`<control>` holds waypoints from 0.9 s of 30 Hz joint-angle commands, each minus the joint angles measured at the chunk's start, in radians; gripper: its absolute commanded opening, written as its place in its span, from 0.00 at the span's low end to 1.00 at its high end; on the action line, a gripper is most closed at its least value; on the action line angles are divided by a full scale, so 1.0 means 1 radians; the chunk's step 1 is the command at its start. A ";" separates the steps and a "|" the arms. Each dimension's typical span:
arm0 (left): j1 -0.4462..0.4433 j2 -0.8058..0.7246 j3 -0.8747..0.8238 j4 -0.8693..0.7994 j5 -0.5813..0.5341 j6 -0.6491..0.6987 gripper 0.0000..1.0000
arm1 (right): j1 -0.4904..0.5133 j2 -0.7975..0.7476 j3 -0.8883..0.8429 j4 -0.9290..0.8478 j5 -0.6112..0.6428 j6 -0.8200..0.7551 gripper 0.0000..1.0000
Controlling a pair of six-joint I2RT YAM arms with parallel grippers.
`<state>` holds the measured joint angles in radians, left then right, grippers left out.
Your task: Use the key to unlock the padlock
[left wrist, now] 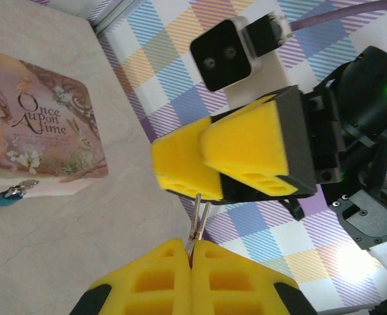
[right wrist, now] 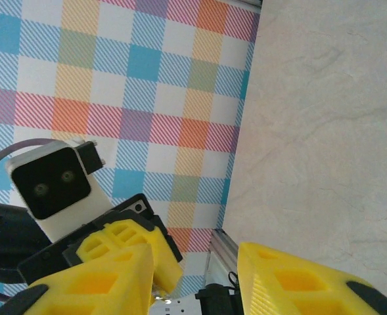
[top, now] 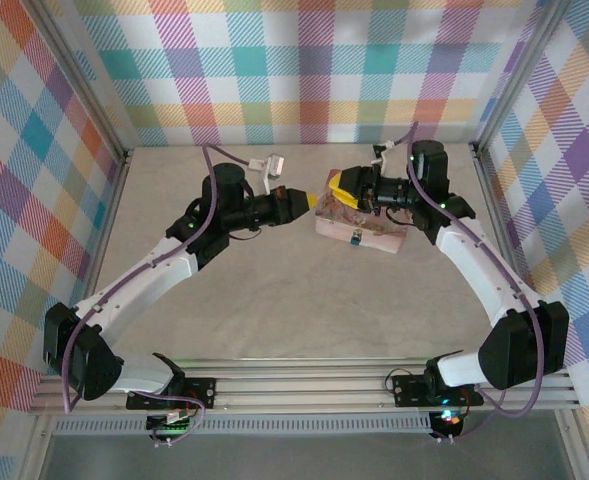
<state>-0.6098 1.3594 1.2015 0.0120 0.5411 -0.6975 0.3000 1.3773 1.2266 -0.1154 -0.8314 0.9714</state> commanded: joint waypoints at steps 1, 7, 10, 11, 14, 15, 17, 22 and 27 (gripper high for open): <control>0.009 -0.024 -0.013 -0.006 -0.011 0.023 0.00 | 0.018 -0.006 0.004 0.057 -0.026 0.035 0.37; 0.008 -0.024 -0.014 -0.007 -0.033 0.015 0.00 | 0.040 -0.009 -0.001 0.084 -0.027 0.036 0.31; 0.012 -0.019 -0.009 -0.005 -0.046 -0.012 0.00 | 0.051 -0.009 -0.010 0.095 -0.031 0.016 0.28; 0.014 -0.015 -0.007 -0.001 -0.043 -0.021 0.00 | 0.054 -0.011 -0.014 0.098 -0.031 0.013 0.27; 0.015 -0.005 0.001 0.014 -0.033 -0.033 0.00 | 0.057 -0.007 -0.025 0.110 -0.032 0.012 0.25; 0.015 -0.001 0.003 0.017 -0.028 -0.034 0.00 | 0.058 -0.006 -0.027 0.112 -0.030 0.012 0.25; 0.015 0.005 0.007 0.020 -0.019 -0.035 0.00 | 0.060 -0.001 -0.027 0.112 -0.030 0.009 0.25; 0.015 0.019 0.009 0.036 -0.004 -0.042 0.00 | 0.063 0.012 -0.026 0.115 -0.034 0.009 0.24; 0.015 0.024 0.004 0.057 -0.006 -0.059 0.00 | 0.070 0.016 -0.026 0.119 -0.036 0.007 0.21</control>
<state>-0.6033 1.3754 1.1934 0.0181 0.5148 -0.7437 0.3573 1.3823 1.2037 -0.0372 -0.8463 0.9932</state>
